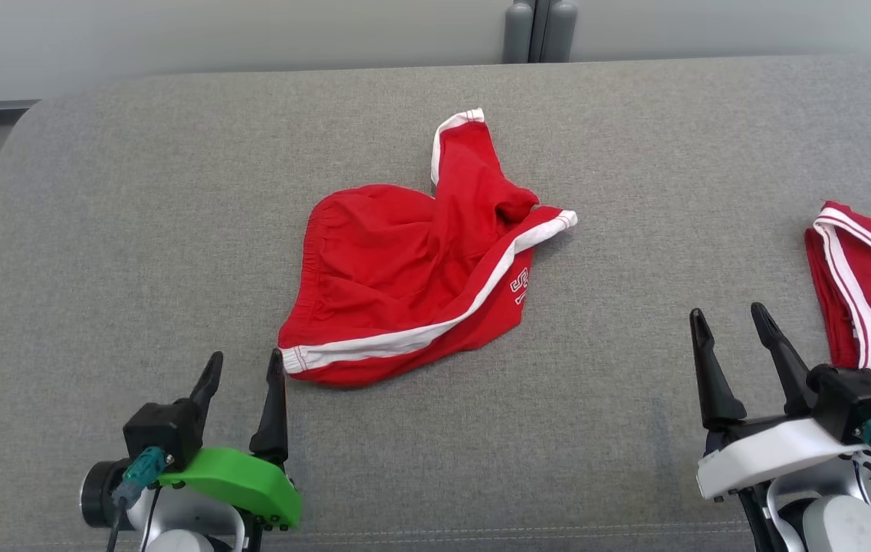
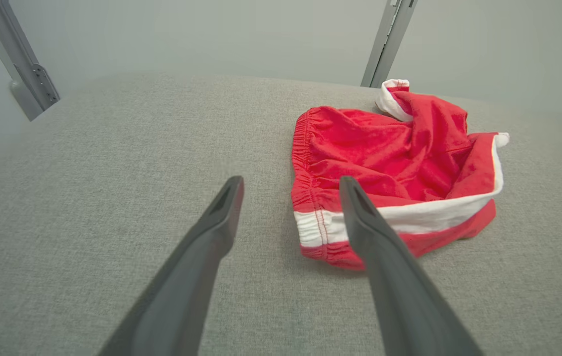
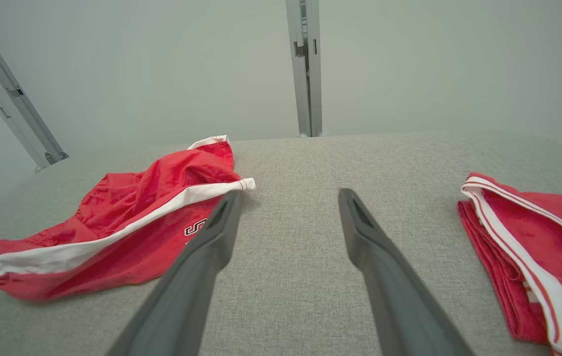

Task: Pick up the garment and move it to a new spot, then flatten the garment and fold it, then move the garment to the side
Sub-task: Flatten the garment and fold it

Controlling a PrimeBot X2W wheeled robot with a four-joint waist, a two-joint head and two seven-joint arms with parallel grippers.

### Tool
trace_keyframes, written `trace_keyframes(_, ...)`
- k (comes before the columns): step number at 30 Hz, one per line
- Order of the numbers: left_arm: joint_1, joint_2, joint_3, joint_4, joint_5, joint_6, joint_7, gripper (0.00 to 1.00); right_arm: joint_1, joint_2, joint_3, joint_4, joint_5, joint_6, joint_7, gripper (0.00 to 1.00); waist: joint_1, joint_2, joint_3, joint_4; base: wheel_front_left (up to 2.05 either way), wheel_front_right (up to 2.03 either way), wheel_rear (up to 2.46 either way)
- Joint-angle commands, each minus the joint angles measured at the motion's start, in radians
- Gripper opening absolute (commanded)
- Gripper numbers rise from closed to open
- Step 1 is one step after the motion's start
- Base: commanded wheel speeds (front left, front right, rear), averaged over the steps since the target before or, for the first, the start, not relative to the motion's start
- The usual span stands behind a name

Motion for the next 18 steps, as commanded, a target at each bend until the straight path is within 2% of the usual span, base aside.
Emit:
trace_keyframes(1,-0.015,-0.006,-0.006,0.004,-0.010,-0.009,0.010,1.00,-0.020,-0.001,0.000,0.010,-0.003,-0.001,0.001,1.00,0.0001,0.0000,0.012,0.006,0.00,0.00,0.00)
trace_keyframes(11,-0.087,-0.038,-0.050,0.056,-0.070,-0.059,0.127,1.00,-0.226,-0.076,0.045,0.197,0.035,-0.001,-0.030,1.00,0.0001,0.0000,0.102,0.046,0.00,0.00,0.00)
trace_keyframes(18,-0.166,-0.049,-0.054,0.101,-0.101,-0.086,0.151,1.00,-0.392,-0.128,0.114,0.367,0.059,-0.001,-0.061,1.00,0.0001,0.0000,0.181,0.085,0.00,0.00,0.00)
